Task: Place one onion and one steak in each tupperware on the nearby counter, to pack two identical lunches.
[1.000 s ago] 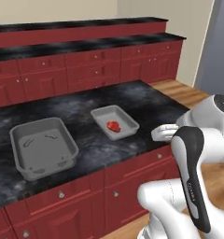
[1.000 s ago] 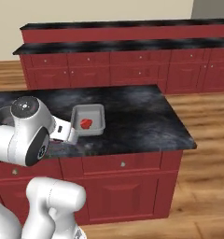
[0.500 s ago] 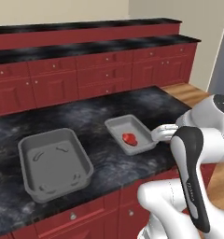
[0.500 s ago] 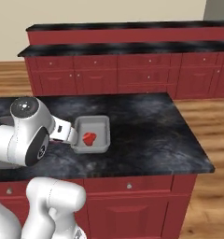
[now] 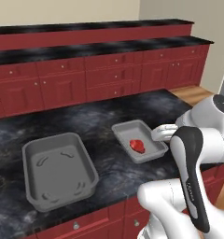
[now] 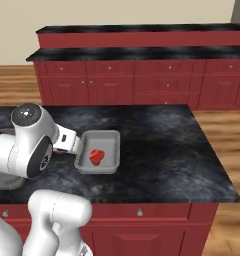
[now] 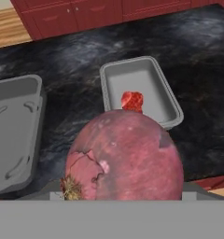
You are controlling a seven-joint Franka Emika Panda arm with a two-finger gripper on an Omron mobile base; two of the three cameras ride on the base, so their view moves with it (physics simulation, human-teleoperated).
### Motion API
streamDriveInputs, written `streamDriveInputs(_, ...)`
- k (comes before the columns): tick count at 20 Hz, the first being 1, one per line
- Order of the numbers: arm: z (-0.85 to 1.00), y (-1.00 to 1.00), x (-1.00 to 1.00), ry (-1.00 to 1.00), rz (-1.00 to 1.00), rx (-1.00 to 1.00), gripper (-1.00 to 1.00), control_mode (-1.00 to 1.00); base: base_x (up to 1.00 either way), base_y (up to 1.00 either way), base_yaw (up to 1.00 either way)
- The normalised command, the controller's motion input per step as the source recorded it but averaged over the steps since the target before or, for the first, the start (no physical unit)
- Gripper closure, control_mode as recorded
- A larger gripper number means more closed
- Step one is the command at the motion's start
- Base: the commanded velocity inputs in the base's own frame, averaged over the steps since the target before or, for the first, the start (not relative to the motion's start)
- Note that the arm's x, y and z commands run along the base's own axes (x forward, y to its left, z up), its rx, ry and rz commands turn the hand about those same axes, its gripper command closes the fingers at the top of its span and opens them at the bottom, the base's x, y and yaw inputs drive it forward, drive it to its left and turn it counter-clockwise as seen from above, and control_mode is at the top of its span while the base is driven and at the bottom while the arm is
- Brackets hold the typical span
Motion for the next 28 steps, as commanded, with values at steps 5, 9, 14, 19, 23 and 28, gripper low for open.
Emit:
streamDriveInputs(5, 0.0, 0.0, 0.0, 0.0, 0.0, 0.0, 1.0, 1.0, 0.45, -0.35, 0.15)
streamDriveInputs(9, 0.0, 0.0, 0.0, 0.0, 0.0, 0.0, 1.0, 1.0, 0.54, -0.18, 0.21)
streamDriveInputs(14, 0.0, 0.0, 0.0, 0.0, 0.0, 0.0, 1.0, 1.0, 0.46, -0.07, 0.22)
streamDriveInputs(19, -0.02, -0.04, 0.0, 0.0, 0.0, 0.0, 1.0, -1.0, 0.01, 0.0, 0.03)
streamDriveInputs(23, -0.07, -0.36, 0.18, 0.04, -0.07, 0.0, 1.0, -1.0, 0.0, 0.0, 0.0)
streamDriveInputs(28, -0.13, -0.47, 0.48, 0.1, -0.04, 0.0, 1.0, -1.0, 0.0, 0.0, 0.0)
